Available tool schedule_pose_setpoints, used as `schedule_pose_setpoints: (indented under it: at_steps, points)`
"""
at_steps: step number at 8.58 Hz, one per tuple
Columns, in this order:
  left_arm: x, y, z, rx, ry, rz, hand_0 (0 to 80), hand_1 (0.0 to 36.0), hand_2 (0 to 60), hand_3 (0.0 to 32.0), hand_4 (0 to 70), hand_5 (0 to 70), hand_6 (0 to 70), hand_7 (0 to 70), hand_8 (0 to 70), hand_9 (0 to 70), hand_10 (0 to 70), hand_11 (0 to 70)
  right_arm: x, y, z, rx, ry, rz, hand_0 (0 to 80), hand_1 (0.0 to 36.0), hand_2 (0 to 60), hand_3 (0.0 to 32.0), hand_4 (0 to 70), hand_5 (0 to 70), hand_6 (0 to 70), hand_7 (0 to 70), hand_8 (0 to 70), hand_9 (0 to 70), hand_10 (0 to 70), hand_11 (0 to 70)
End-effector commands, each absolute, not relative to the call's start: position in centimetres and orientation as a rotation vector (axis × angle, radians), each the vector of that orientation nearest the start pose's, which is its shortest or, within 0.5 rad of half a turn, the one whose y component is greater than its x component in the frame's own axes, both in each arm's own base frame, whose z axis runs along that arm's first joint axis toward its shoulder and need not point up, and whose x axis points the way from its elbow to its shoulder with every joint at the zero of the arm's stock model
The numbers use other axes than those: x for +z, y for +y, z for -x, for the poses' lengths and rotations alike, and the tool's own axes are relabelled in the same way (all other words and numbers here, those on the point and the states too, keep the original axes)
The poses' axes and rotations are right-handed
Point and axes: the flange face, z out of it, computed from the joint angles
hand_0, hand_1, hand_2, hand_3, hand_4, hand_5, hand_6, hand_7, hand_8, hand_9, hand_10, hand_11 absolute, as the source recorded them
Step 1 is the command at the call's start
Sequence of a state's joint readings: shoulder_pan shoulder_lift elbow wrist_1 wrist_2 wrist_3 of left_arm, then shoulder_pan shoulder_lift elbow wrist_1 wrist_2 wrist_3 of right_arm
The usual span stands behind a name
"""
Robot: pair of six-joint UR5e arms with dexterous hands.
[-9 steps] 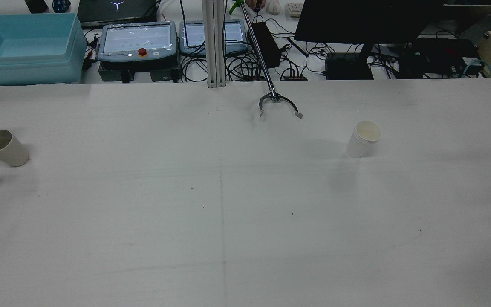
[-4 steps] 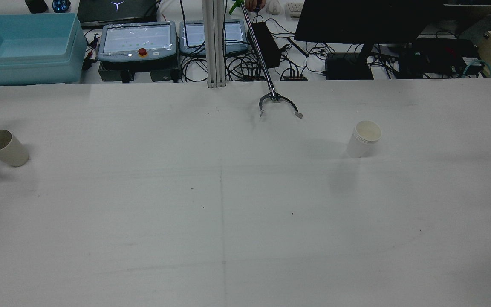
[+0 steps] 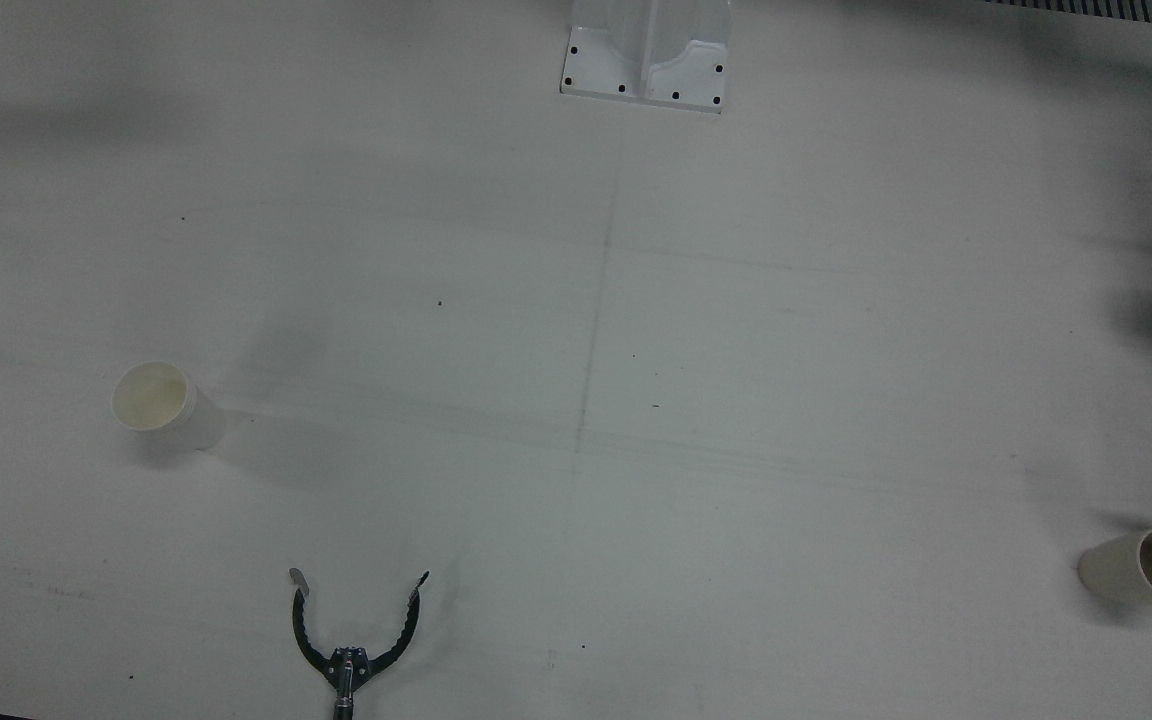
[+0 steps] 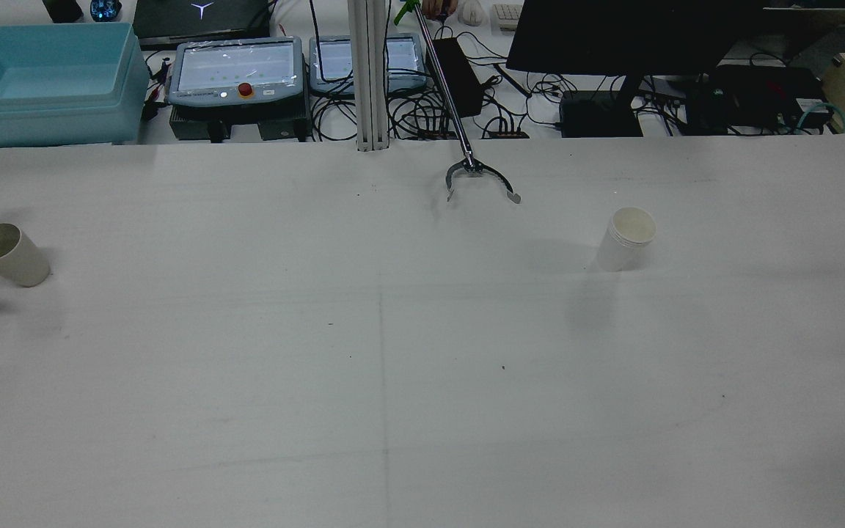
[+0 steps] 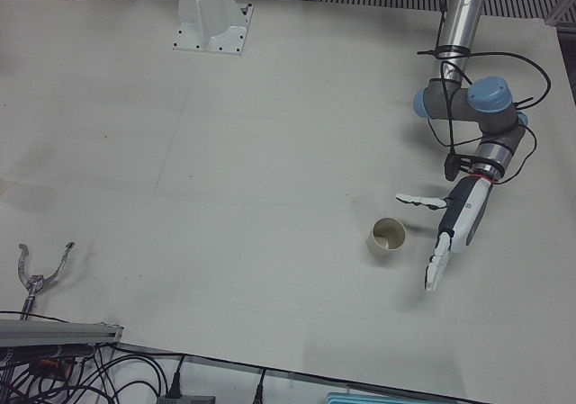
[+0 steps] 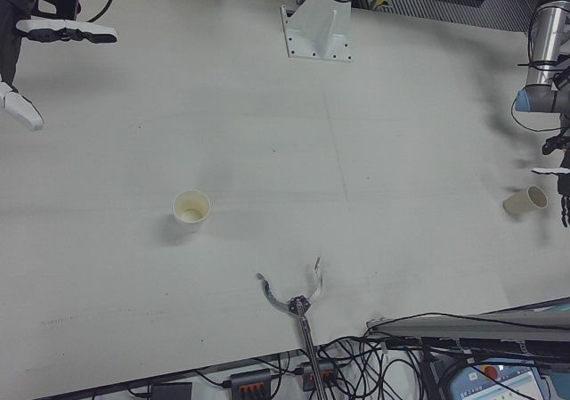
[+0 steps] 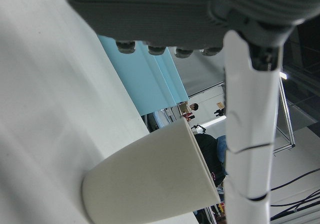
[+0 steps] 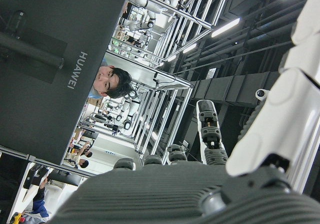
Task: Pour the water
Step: 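Move the left hand to the beige paper cup and close around it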
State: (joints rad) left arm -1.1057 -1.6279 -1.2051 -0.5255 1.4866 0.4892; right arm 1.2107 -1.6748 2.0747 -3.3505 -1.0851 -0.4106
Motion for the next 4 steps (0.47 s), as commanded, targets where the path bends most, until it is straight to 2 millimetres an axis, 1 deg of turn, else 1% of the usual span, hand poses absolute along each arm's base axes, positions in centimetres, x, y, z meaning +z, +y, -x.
schedule_pose_setpoints:
  at_steps: [1,2,3,4]
  points:
    - [80.4,-51.3,-14.2,-1.547,2.095,-0.06,62.9,25.4,0.0,5.8,0.0,0.0,0.0,0.9,0.0,0.0,0.0,2.6,51.6,-45.8,-2.1,-2.113,2.43,0.563,44.0,10.0,9.7,3.8,11.5,10.6,3.0,6.2,0.0,0.0,0.0,0.0]
    - [80.4,-51.0,-15.7,-1.539,2.101,-0.04,63.2,25.4,0.0,6.0,0.0,0.0,0.0,1.0,0.0,0.0,0.0,2.4,51.4,-45.8,-2.4,-2.106,2.427,0.566,44.0,10.1,10.0,3.8,11.4,10.7,3.0,6.2,0.0,0.0,0.0,0.0]
    - [80.4,-50.9,-15.9,-1.539,2.102,-0.03,63.5,25.4,0.0,6.2,0.0,0.0,0.0,1.2,0.0,0.0,0.0,2.4,51.3,-45.7,-3.0,-2.1,2.428,0.571,44.1,10.1,10.3,3.4,12.5,10.8,3.2,6.5,0.0,0.0,0.0,0.0]
    - [79.8,-51.6,-16.4,-1.541,2.113,-0.02,63.4,25.6,0.0,5.8,0.0,0.0,0.0,1.9,0.0,0.0,0.0,2.8,51.2,-45.7,-3.5,-2.103,2.442,0.565,44.3,10.1,10.3,3.2,12.8,11.1,3.3,6.8,0.0,0.0,0.0,0.0]
